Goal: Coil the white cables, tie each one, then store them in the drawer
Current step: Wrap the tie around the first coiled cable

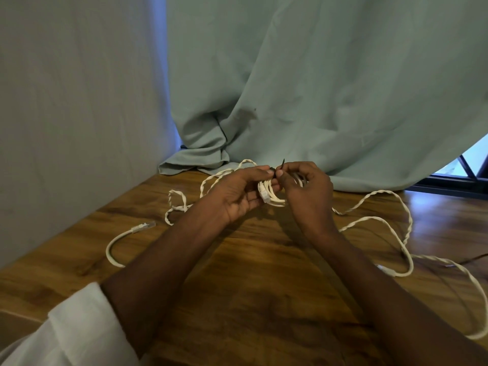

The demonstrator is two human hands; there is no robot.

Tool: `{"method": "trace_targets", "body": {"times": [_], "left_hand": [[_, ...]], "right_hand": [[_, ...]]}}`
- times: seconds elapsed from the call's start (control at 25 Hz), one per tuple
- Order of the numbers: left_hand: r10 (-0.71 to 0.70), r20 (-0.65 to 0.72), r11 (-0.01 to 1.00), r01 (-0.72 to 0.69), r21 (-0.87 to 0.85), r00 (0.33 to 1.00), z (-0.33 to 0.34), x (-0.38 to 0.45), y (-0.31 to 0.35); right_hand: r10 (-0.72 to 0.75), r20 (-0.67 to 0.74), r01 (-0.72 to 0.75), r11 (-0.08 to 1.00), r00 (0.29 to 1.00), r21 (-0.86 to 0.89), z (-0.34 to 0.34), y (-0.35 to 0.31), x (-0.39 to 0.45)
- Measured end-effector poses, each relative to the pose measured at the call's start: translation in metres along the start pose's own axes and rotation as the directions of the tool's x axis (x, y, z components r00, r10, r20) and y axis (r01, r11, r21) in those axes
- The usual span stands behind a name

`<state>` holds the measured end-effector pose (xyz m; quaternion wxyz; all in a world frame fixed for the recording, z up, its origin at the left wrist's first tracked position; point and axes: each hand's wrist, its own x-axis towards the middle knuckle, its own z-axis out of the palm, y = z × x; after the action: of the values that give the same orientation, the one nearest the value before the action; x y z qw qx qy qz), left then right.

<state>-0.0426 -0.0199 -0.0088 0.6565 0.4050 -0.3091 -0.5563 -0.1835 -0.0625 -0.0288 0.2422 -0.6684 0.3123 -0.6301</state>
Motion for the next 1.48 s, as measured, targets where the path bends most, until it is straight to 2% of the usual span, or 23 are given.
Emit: {"method": "trace_targets", "body": {"times": [0.08, 0.2, 0.4, 0.64, 0.8, 0.96, 1.24, 1.48], "left_hand": [[0.02, 0.003, 1.0, -0.02, -0.009, 1.0, 0.003, -0.001, -0.003], [0.031, -0.002, 0.999, -0.031, -0.034, 1.0, 0.006, -0.001, -0.007], [0.031, -0.03, 0.999, -0.032, -0.037, 0.999, 0.007, 0.002, -0.01], [0.037, -0.055, 0.999, -0.039, -0.034, 0.998, 0.007, 0.005, -0.015], [0.045, -0.049, 0.999, -0.046, -0.019, 0.998, 0.007, 0.006, -0.019], [0.054, -0.04, 0.999, -0.054, 0.001, 0.998, 0.007, 0.008, -0.02], [0.028, -0.04, 0.999, -0.03, -0.034, 0.999, 0.012, 0.007, -0.027], [0.022, -0.044, 0.999, -0.024, -0.038, 0.999, 0.009, 0.008, -0.025]], "right_hand": [[-0.018, -0.04, 0.018, 1.0, 0.999, -0.006, 0.0, -0.001, -0.001], [-0.099, -0.091, 0.086, 0.986, 0.991, -0.146, -0.005, -0.001, 0.002], [-0.26, 0.009, 0.238, 0.869, 0.965, -0.433, -0.003, 0.003, 0.002], [-0.245, 0.001, 0.196, 0.771, 0.97, -0.606, -0.007, 0.004, 0.003], [-0.267, 0.033, 0.207, 0.656, 0.963, -0.726, -0.008, 0.003, 0.004], [-0.321, 0.075, 0.26, 0.585, 0.944, -0.769, -0.009, 0.002, 0.005], [-0.242, 0.074, 0.202, 0.559, 0.967, -0.804, -0.007, 0.004, 0.006], [-0.309, 0.135, 0.295, 0.563, 0.942, -0.772, -0.011, 0.007, 0.01]]}}
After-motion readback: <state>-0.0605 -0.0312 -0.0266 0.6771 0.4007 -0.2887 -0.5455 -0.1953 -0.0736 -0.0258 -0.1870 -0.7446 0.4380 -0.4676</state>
